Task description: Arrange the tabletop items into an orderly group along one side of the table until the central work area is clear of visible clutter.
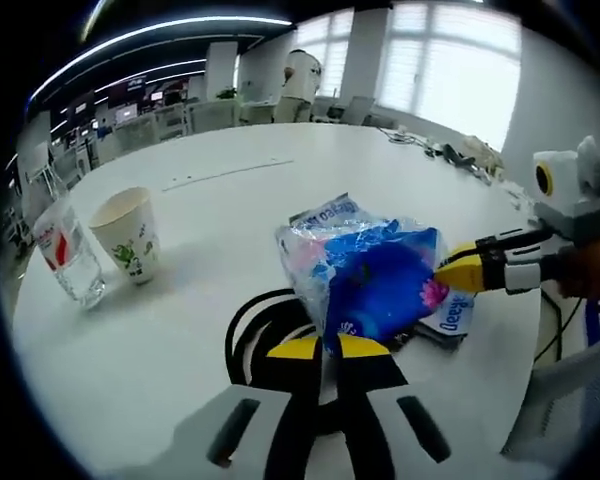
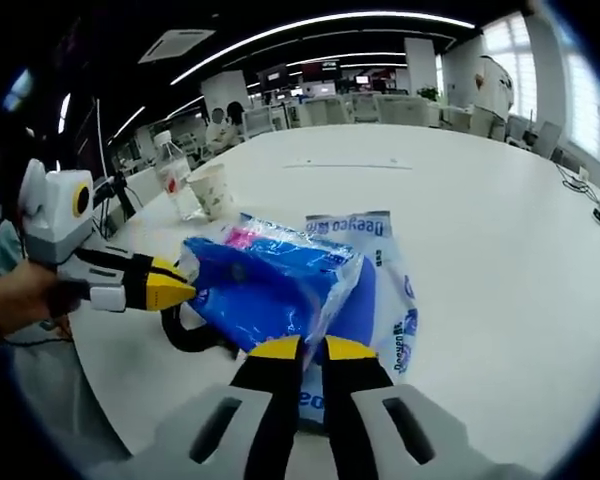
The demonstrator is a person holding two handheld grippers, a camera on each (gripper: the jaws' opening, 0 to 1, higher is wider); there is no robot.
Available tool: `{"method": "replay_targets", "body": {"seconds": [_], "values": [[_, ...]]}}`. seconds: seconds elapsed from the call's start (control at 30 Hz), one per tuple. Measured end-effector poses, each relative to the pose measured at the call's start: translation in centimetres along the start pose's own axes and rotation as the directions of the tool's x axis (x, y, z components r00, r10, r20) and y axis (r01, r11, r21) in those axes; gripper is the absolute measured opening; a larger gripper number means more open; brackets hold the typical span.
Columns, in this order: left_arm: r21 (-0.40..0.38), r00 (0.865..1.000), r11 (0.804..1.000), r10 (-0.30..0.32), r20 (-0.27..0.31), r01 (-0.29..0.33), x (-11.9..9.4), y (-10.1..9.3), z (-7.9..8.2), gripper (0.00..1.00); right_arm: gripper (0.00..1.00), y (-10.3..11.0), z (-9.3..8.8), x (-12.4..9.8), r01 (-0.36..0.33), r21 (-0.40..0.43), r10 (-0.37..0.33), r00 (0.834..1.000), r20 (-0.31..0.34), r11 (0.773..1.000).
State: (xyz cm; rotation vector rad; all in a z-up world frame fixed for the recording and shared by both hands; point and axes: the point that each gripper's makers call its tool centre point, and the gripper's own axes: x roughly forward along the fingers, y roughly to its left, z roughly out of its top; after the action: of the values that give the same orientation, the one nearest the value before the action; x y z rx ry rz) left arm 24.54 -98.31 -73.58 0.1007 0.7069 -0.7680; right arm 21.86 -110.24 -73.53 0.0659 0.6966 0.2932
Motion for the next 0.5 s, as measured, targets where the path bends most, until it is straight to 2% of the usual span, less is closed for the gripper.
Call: {"method": "replay_targets", "body": {"seconds": [0.17,0.5], "values": [[-0.037,1.000,0.999,0.003,-0.017,-0.004,-0.1,0.0,-0.2,0.00,0.01,0.1,0.3,0.0,-0.010,0.000,0.010,1.000,0.001,1.000],[-0.063,1.000,0.998,0.001,-0.006,-0.001,-0.7,-0.4,0.6,0.00,0.00,-0.1,1.7,-0.8,-0.014,-0.003,0.014,1.000,0.016,1.000]]}}
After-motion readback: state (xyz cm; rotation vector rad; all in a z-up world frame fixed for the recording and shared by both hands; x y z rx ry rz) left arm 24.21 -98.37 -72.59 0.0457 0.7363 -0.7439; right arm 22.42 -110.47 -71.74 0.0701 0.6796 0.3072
